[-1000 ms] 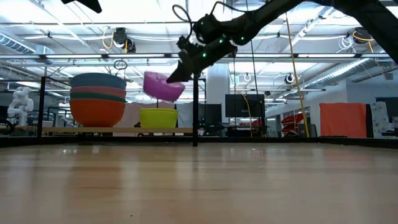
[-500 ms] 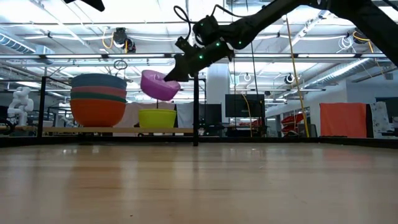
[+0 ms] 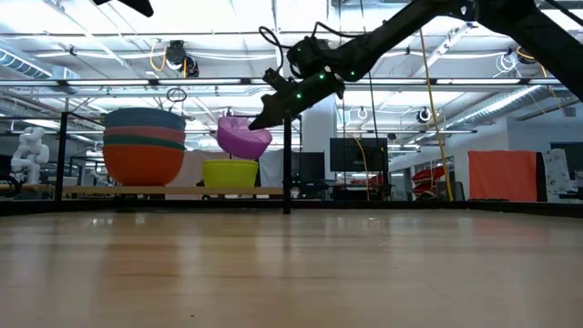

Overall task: Place and stack bowls onto a shelf
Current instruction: Stack the transparent violet bowl on top of the transparent green bowl on the shelf

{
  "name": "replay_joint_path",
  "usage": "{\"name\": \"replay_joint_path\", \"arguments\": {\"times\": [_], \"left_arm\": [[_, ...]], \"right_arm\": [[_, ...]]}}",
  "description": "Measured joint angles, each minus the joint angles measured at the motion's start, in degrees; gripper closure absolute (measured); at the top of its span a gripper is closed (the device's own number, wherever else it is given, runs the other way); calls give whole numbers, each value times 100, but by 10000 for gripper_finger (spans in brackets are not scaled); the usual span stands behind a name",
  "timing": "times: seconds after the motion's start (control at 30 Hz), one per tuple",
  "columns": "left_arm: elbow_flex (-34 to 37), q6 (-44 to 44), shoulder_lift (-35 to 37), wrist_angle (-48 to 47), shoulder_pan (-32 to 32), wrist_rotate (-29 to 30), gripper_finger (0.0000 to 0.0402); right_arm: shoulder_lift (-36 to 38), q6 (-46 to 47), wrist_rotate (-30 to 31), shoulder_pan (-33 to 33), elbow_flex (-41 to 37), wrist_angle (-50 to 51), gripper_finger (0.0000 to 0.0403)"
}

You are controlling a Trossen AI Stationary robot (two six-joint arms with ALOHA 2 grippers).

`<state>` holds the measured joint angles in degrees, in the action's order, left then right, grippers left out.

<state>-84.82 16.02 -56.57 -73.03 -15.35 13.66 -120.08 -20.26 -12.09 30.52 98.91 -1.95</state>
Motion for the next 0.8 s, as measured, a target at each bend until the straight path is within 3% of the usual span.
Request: {"name": "replay_joint_path", "arguments": {"times": [0.6, 0.8], "left_arm": [[0, 113, -6, 2, 0, 8, 376], [0, 114, -6, 2, 0, 9, 376]], "right_arm": [[-181, -10, 3, -29, 2, -150, 402], [-181, -38, -1, -139, 0, -164, 375]]}}
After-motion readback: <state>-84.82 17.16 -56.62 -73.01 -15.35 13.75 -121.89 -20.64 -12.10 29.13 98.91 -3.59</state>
